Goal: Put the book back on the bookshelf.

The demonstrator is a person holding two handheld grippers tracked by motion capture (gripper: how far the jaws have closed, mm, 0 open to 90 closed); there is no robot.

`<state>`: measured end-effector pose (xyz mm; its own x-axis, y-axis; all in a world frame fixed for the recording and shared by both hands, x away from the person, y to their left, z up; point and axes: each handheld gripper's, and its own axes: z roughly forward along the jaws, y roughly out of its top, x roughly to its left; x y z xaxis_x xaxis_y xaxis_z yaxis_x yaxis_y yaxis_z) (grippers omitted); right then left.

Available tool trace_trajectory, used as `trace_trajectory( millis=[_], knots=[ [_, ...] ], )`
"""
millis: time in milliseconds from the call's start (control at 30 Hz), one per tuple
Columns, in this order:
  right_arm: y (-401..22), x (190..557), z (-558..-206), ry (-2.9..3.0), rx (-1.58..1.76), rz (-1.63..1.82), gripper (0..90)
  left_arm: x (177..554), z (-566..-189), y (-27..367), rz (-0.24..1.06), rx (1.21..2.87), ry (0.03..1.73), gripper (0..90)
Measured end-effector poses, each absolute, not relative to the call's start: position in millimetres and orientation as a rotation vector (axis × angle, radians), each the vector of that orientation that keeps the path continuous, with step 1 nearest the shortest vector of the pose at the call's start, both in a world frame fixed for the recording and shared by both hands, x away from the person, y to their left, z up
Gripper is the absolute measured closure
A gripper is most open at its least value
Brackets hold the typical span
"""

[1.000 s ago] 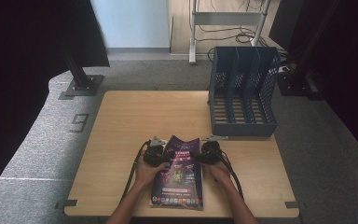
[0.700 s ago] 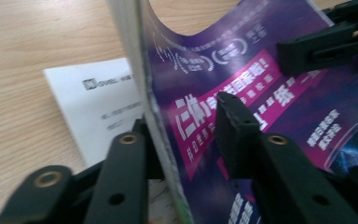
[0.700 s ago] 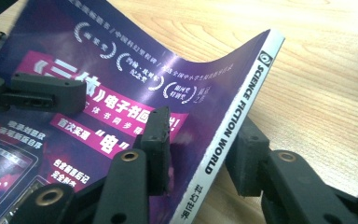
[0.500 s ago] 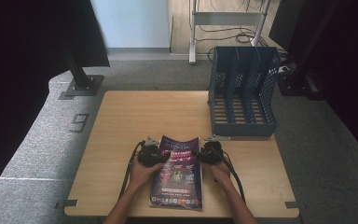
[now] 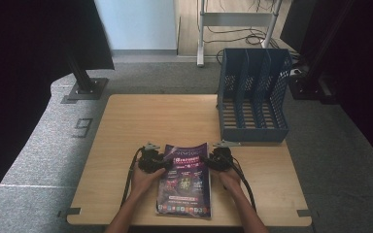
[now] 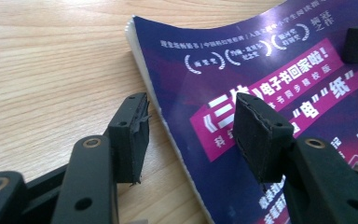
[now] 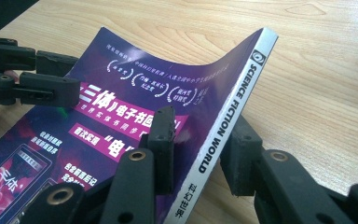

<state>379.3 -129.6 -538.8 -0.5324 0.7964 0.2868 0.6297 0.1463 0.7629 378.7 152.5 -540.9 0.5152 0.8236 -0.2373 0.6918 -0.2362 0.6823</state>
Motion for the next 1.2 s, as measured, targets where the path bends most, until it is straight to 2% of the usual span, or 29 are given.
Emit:
trace_trajectory(
  millis=[633, 733, 1000, 1200],
  knots=[
    [-125.1, 392.7, -541.3, 2.354, 1.389, 1.287, 57.7, 380.9, -541.8, 150.2, 0.226, 1.983, 1.237, 48.9],
    [-125.7, 394.2, -541.9, 2.365, 1.391, 1.293, 58.3, 381.3, -541.9, 150.5, 0.222, 1.982, 1.235, 49.1],
    [-126.3, 389.4, -536.8, 2.342, 1.351, 1.352, 67.1, 382.5, -542.6, 152.8, 0.177, 1.958, 1.232, 48.2],
    [-128.5, 383.9, -532.5, 2.307, 1.333, 1.416, 69.2, 382.3, -542.8, 151.8, 0.144, 1.946, 1.231, 42.4]
  ],
)
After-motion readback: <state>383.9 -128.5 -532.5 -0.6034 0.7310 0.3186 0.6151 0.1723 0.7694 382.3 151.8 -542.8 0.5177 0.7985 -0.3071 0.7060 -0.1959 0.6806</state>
